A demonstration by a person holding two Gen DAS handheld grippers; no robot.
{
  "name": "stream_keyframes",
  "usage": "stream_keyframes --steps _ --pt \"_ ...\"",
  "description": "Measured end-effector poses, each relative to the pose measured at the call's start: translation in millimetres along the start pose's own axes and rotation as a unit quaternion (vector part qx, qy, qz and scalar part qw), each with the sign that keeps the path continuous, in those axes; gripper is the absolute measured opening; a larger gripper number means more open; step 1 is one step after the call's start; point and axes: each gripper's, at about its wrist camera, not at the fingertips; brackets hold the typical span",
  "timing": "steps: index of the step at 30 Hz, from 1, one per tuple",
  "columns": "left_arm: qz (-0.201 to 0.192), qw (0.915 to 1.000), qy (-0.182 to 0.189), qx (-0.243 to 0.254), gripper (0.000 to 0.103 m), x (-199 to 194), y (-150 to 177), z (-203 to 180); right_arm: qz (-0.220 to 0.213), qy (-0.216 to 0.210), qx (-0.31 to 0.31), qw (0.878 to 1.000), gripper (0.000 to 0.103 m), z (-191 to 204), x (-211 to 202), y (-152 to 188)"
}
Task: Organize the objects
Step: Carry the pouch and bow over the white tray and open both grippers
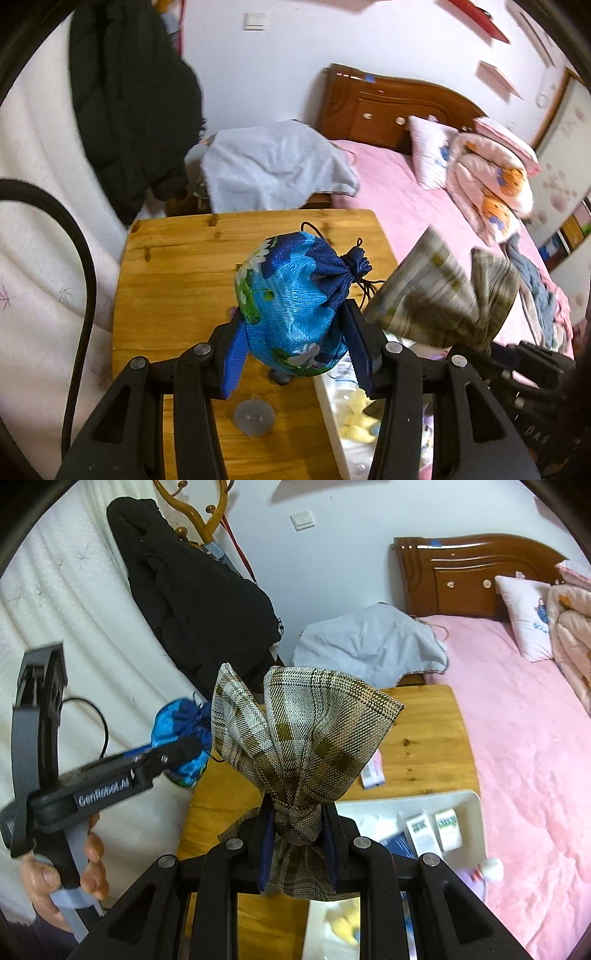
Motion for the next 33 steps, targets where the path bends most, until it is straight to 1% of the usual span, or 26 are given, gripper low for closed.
stream_keyframes --steps 4,9,12,17,20,24,26,29,30,31,32,33 --pt "0.009 0.9996 0.007 0.027 0.052 6 12 -20 0.011 0.016 0.000 1.000 0.023 0 -11 26" --pt "0.036 0.9979 0.016 0.051 0.052 16 33 -40 0.045 0.040 0.007 0.998 0.023 -3 -16 66" --pt "0.052 0.9965 0.018 0.064 0.052 21 46 -50 0.066 0.045 0.008 0.997 0.023 -4 -17 85" --pt "0.079 0.9938 0.010 0.077 0.052 43 65 -63 0.108 0.051 0.017 0.993 0.023 -7 -5 115" --pt "0.096 0.9918 0.004 0.085 0.052 58 75 -68 0.145 0.053 0.020 0.988 0.024 -10 9 133" --pt "0.118 0.9889 -0.006 0.090 0.052 79 89 -71 0.179 0.052 0.029 0.982 0.024 -14 26 151" --pt "0.131 0.9870 -0.011 0.093 0.052 90 94 -72 0.192 0.049 0.030 0.980 0.024 -8 26 164" --pt "0.147 0.9842 -0.015 0.098 0.052 102 101 -75 0.208 0.047 0.028 0.977 0.024 -8 36 167" --pt "0.150 0.9834 -0.015 0.100 0.052 104 102 -75 0.214 0.047 0.028 0.975 0.027 -8 39 168" --pt "0.154 0.9827 -0.017 0.102 0.053 107 104 -75 0.221 0.045 0.018 0.974 0.028 -10 42 168" --pt "0.159 0.9818 -0.018 0.103 0.055 109 106 -75 0.225 0.048 0.017 0.973 0.029 -10 43 168" --pt "0.164 0.9810 -0.019 0.102 0.056 111 107 -75 0.225 0.049 0.015 0.973 0.034 -10 43 168"
Point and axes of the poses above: each gripper's, at about its wrist camera, not at the fingertips, and x roughly the way its jaws point, z to its left, y to its underside, and after that the axes turned 14 degrees about -x, right-handed
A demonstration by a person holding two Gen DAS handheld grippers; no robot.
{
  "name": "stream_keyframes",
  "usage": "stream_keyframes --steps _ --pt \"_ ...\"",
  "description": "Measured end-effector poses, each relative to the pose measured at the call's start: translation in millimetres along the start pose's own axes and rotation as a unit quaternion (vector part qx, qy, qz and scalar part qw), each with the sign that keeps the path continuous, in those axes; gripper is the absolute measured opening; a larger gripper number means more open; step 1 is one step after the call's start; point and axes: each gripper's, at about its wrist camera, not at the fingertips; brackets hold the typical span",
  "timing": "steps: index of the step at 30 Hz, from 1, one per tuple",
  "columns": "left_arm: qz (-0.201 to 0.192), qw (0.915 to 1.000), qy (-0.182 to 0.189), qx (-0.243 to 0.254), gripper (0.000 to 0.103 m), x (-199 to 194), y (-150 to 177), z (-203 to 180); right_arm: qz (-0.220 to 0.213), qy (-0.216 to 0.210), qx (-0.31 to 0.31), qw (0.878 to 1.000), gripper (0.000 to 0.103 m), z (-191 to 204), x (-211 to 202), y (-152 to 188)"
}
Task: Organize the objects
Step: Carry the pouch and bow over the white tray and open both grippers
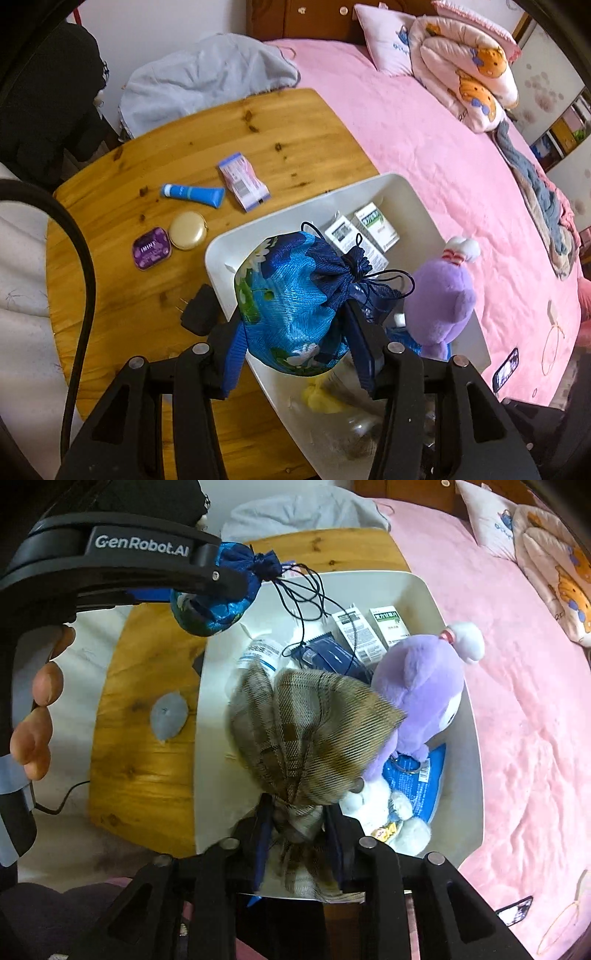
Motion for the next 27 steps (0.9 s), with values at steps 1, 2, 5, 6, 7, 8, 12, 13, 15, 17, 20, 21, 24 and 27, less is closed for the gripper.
stream_keyframes --steps 1,2,5,6,7,8,12,13,15,17,20,21,24,27 --pt "0.005 1.0000 0.002 -0.003 0.056 2 0 1 -0.003 0.004 0.000 1.000 0.043 0 -1 0" --pt "0.008 1.0000 0.003 -0.005 0.057 3 0 2 -0.005 0.006 0.001 1.000 0.049 1 -2 -1" --pt "0.008 1.0000 0.002 -0.004 0.072 4 -1 2 -0.024 0.012 0.003 1.000 0.063 -1 -9 -4" --pt "0.006 1.0000 0.001 -0.003 0.078 3 -1 1 -0.027 0.012 0.001 1.000 0.063 1 -9 -5" --pt "0.001 1.0000 -0.001 -0.001 0.085 2 -1 0 -0.029 0.011 0.000 1.000 0.063 0 -9 -5" --pt "-0.003 1.0000 -0.002 0.002 0.086 1 -2 -1 -0.030 0.011 0.000 0.999 0.063 0 -10 -6" --pt "-0.011 0.9999 -0.005 0.011 0.086 -2 -3 -3 -0.033 0.010 -0.002 0.999 0.063 2 -11 -10" --pt "-0.011 0.9999 -0.004 0.011 0.086 -3 -3 -2 -0.034 0.011 -0.003 0.999 0.063 2 -11 -10" --pt "-0.012 0.9999 -0.003 0.012 0.086 -5 -4 -2 -0.034 0.013 -0.006 0.999 0.063 3 -11 -10" --pt "-0.016 0.9998 -0.005 0.012 0.086 -7 -4 -1 -0.037 0.014 -0.011 0.999 0.063 6 -11 -12" --pt "-0.022 0.9996 -0.008 0.011 0.086 -11 -5 2 -0.040 0.018 -0.017 0.999 0.063 7 -14 -15" --pt "-0.024 0.9996 -0.010 0.010 0.086 -12 -6 3 -0.042 0.018 -0.019 0.999 0.063 8 -14 -17" --pt "-0.031 0.9994 -0.012 0.004 0.086 -17 -8 9 -0.047 0.020 -0.027 0.998 0.063 9 -18 -21" --pt "-0.041 0.9990 -0.017 -0.007 0.086 -26 -12 19 -0.053 0.021 -0.037 0.998 0.063 11 -22 -27"
Point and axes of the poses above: each gripper's, at about its wrist camera, not at the fingertips, and x roughly the way its jaws point, z to its left, y to its underside, and after that the axes turned 14 degrees about -x, right-handed
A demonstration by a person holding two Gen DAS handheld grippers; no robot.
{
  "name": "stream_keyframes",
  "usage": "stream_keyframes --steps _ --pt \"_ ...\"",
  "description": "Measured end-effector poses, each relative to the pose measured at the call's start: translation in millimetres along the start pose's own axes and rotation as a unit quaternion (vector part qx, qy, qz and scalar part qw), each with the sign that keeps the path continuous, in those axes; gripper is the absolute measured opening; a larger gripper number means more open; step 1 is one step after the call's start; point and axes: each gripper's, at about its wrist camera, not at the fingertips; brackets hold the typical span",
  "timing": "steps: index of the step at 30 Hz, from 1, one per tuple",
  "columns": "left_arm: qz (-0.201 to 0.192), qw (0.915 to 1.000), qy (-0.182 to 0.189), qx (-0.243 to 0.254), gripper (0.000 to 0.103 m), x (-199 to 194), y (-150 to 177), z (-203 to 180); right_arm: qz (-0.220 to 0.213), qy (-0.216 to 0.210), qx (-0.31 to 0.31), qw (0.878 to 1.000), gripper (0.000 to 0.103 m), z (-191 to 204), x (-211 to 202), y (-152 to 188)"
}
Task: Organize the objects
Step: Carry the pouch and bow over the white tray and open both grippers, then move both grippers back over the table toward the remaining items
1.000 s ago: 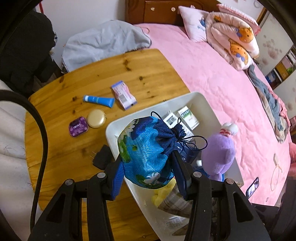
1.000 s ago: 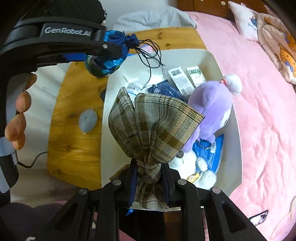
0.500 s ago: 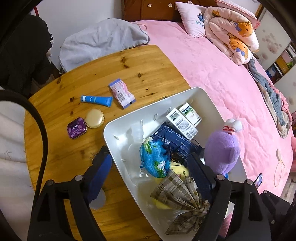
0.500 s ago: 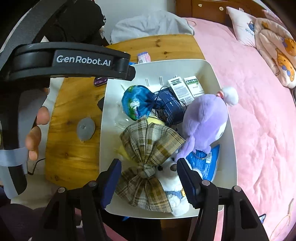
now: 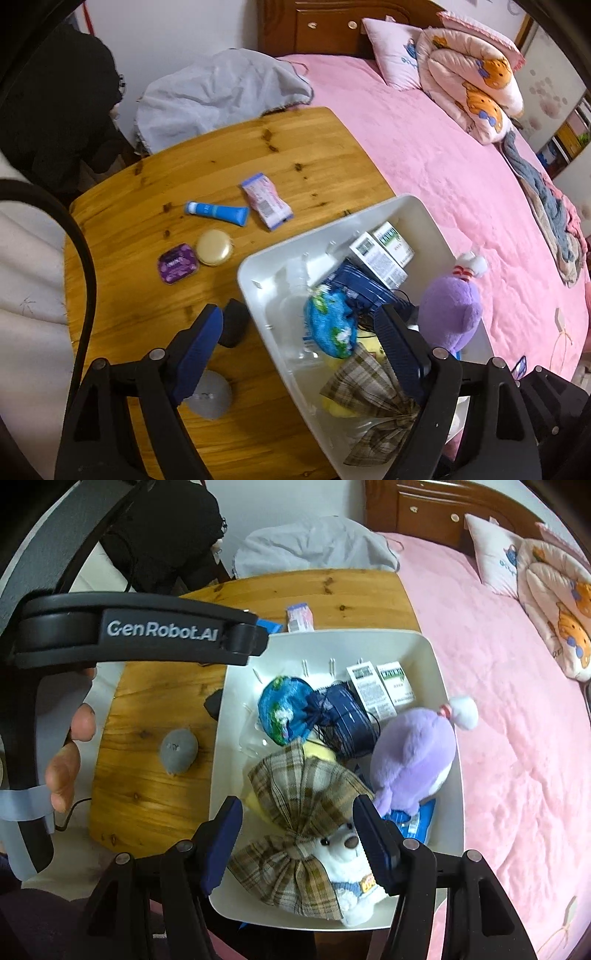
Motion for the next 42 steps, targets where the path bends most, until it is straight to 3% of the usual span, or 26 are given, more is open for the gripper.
stream_keyframes --steps 9,16,26,30,34,42 --pt "-0.028 0.9979 -0.011 -0.056 0.086 -23 -19 58 -0.019 -0.001 -0.032 0.999 0.063 8 0 -36" --pt "-0.051 0.9922 -0.030 -0.109 0.086 -35 -38 107 -0.044 0.009 -0.064 0.997 0.063 10 -3 -83" --pt "-0.039 0.9870 -0.036 -0.152 0.086 -11 -64 147 -0.066 0.039 -0.089 0.993 0.063 -3 7 -164" --pt "-0.014 0.9928 -0.028 -0.115 0.086 16 -70 145 -0.057 0.031 -0.081 0.995 0.063 -14 27 -195" --pt "0.011 0.9992 -0.031 -0.023 0.086 42 -71 133 -0.028 0.009 -0.062 0.998 0.063 -29 62 -220" --pt "0.041 0.9919 -0.034 0.115 0.086 86 -62 120 0.037 0.020 -0.062 0.997 0.063 -42 138 -239"
Point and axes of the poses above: each gripper's, at about its wrist camera, not at the fingertips, and x roughly the way its jaws point, z to its left, y to its underside, and after that the axes turned 14 degrees about -x, right-handed
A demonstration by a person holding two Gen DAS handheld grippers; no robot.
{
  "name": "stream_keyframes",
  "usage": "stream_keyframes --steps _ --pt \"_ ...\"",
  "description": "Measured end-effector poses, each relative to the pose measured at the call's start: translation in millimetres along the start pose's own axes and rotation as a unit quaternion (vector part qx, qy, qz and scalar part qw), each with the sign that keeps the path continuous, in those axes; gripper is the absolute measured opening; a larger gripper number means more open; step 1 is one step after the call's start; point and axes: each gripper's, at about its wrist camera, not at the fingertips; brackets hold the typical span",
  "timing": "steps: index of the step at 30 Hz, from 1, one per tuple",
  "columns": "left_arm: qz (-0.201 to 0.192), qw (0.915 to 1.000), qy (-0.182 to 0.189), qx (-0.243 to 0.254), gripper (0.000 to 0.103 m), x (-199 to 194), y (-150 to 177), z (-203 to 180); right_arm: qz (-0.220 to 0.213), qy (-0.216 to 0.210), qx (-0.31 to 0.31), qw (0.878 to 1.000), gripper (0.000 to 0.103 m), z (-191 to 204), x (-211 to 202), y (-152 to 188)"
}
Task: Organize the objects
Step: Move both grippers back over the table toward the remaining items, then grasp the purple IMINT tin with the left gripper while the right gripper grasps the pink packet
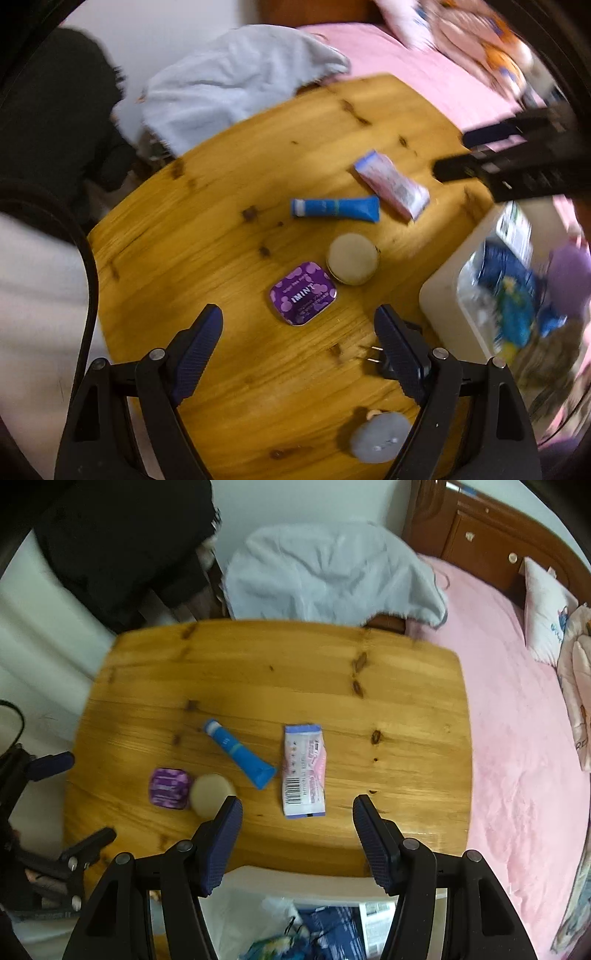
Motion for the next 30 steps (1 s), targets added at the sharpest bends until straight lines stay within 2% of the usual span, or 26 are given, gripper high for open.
stream_keyframes --steps 5,11,21,27,30 --pt "0.026 0.9977 -0.006 0.063 0.086 37 1 -7 0.041 -0.019 0.005 0.999 0.063 -3 42 -4" --pt "0.042 0.9935 0.005 0.106 0.086 63 -3 -8 0.076 -0.028 0.000 0.997 0.063 -1 76 -5" --pt "0.066 0.9883 0.019 0.136 0.086 86 -4 -9 0.118 -0.037 0.017 0.992 0.063 -1 110 -6" --pt "0.068 0.9865 0.028 0.146 0.085 93 -4 -11 0.122 -0.031 0.010 0.992 0.062 3 116 -5" --pt "0.068 0.9868 0.032 0.144 0.084 95 -7 -11 0.121 -0.023 0.007 0.992 0.056 4 117 -6"
Point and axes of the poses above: each gripper's, at about its wrist camera, not at the fingertips, and x roughly the way its jaws point, z to its left, y to its underside, and after that the axes turned 14 degrees about -x, right-handed
